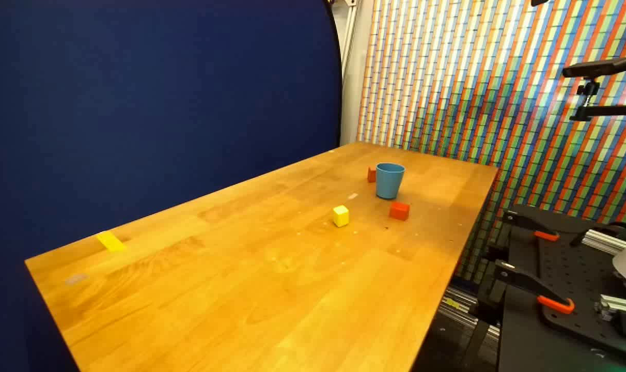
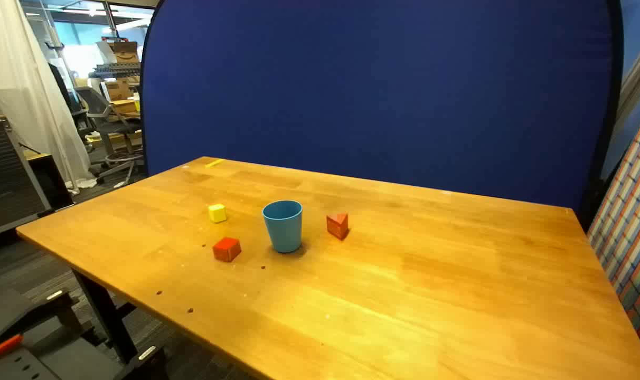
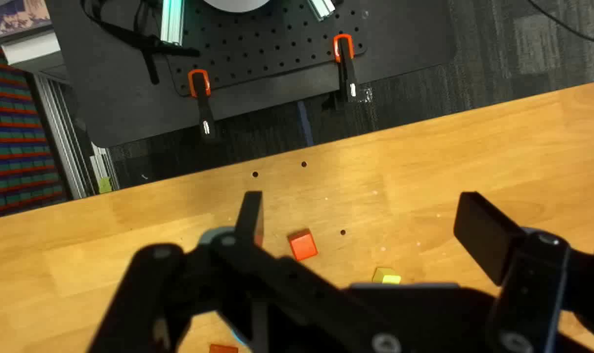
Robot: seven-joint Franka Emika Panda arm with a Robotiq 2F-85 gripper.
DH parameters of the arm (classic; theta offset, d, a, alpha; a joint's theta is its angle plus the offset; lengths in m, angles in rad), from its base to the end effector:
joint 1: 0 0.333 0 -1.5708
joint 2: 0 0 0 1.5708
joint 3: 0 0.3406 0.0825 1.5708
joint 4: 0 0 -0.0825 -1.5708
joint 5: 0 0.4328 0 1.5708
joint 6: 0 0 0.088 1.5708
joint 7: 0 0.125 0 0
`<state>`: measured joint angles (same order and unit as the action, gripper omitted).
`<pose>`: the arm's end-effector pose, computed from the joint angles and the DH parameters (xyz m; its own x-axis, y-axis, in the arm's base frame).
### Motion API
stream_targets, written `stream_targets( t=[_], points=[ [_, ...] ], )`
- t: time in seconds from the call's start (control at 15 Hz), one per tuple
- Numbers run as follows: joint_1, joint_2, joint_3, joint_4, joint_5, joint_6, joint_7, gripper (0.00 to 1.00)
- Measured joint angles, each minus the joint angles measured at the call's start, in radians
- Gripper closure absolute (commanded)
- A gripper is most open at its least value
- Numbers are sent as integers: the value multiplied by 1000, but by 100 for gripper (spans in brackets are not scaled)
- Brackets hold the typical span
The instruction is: Put the yellow block in the cup
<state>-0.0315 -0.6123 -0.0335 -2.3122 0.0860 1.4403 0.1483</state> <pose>0.3645 -0.0139 0.5424 0.9449 -0.1870 -0.2688 -0.2116 -0.9752 -0.0653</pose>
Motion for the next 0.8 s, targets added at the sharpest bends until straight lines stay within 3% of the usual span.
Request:
stream_targets(
  t=[0.53, 0.8],
  points=[
    [1, 16, 8, 6, 0, 21, -8, 0],
    [19, 189, 42, 5, 89, 204, -8, 0]
  ],
)
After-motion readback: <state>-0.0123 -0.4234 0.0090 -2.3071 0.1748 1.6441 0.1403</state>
